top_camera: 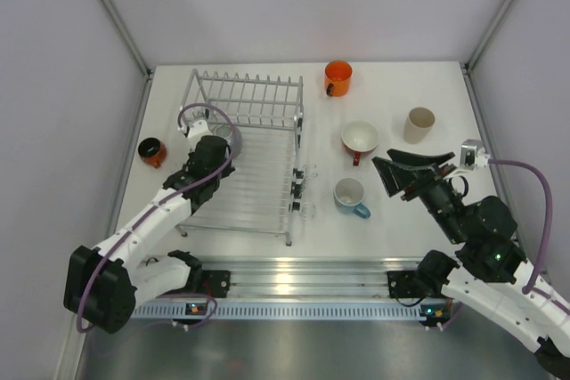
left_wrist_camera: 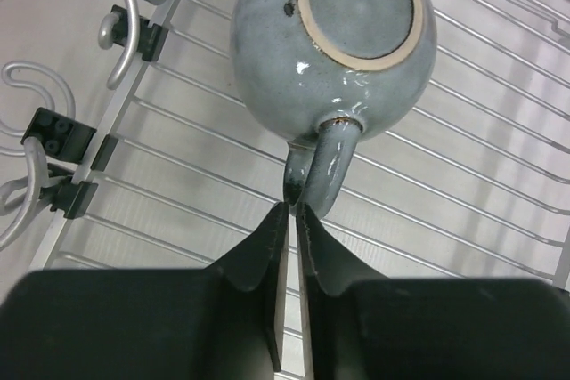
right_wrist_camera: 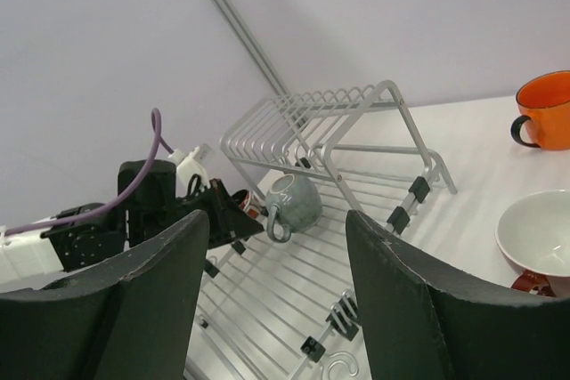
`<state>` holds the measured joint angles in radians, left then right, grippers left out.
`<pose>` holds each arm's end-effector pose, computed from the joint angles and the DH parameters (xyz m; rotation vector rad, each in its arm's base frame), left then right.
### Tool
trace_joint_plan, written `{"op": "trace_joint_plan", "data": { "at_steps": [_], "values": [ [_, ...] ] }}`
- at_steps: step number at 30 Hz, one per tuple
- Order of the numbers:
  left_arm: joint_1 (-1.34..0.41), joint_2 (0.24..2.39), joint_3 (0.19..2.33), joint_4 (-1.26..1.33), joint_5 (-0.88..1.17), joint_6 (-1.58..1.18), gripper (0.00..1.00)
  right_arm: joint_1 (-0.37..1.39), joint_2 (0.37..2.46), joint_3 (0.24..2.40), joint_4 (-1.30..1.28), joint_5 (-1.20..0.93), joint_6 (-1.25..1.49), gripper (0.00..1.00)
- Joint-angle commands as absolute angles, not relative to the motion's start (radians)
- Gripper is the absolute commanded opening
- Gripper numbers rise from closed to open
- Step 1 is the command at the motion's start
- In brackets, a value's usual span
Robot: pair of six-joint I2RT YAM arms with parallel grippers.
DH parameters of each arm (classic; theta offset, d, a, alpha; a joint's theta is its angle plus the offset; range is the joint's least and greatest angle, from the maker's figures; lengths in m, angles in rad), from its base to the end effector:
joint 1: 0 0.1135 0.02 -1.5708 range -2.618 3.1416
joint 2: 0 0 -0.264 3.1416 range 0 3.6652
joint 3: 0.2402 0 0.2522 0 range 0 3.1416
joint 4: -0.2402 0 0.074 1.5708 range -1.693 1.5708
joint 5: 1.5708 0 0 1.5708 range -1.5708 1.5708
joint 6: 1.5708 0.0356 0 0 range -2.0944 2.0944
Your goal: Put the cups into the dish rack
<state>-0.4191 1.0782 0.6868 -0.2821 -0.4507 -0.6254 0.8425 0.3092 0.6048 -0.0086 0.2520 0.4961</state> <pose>0.2140 -0.0784 0.2420 -0.4585 2.1193 -0.0893 0.0661 0.0608 0.3533 -0.0072 1.3579 0.9782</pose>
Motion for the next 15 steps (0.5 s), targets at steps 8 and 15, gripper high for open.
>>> {"op": "trace_joint_plan", "data": {
  "at_steps": [8, 15],
  "values": [
    [-0.399, 1.14, 0.699, -0.215, -0.488, -0.669, 0.0, 0.854, 0.285, 0.621, 0.014, 0.245, 0.499, 0.64],
    [-0.356, 1.164, 0.709, -0.164, -0.514, -0.673, 0.0, 0.854, 0.27, 0.626, 0.003, 0.258, 0.492, 0.64]
  ]
}}
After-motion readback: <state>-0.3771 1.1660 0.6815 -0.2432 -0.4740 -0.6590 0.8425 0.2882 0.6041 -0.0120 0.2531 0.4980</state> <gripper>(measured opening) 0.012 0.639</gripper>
